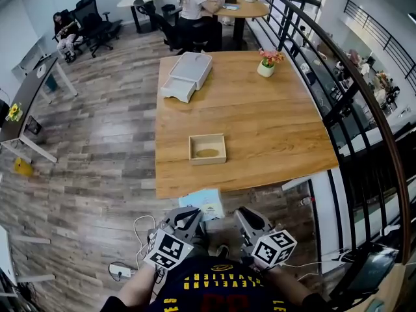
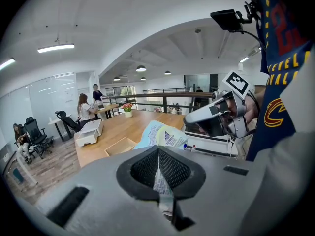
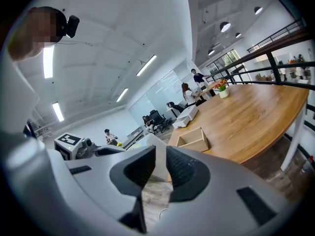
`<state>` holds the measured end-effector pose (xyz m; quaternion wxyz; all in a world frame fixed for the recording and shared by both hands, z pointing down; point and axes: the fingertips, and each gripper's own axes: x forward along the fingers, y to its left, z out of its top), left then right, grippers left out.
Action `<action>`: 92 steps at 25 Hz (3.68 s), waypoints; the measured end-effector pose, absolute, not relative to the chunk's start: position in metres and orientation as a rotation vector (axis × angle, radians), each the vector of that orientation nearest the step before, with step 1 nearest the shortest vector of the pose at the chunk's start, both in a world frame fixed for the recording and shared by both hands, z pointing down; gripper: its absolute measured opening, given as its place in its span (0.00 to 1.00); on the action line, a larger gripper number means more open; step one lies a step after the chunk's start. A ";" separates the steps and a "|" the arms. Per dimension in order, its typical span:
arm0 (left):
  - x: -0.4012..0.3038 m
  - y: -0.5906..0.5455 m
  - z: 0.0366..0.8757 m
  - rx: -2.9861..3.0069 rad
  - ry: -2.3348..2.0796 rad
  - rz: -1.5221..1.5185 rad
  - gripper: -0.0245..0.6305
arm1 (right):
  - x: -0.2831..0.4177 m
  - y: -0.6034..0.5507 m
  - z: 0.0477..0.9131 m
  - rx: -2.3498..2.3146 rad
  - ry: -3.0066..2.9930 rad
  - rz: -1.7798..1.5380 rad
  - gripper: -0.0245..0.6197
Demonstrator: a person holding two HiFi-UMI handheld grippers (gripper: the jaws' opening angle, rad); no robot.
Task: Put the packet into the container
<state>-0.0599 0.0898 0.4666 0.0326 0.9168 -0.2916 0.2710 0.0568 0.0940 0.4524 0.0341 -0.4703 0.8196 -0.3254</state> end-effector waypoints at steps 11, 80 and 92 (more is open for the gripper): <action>-0.075 0.002 0.448 2.907 -0.834 0.823 0.05 | 0.039 0.014 0.439 -1.533 2.502 -0.984 0.15; -0.011 -0.163 0.563 2.825 -0.724 1.148 0.05 | 0.093 -0.170 0.474 -1.560 2.468 -1.168 0.12; -0.011 -0.164 0.594 2.776 -0.689 1.197 0.05 | 0.094 -0.172 0.478 -1.569 2.455 -1.194 0.12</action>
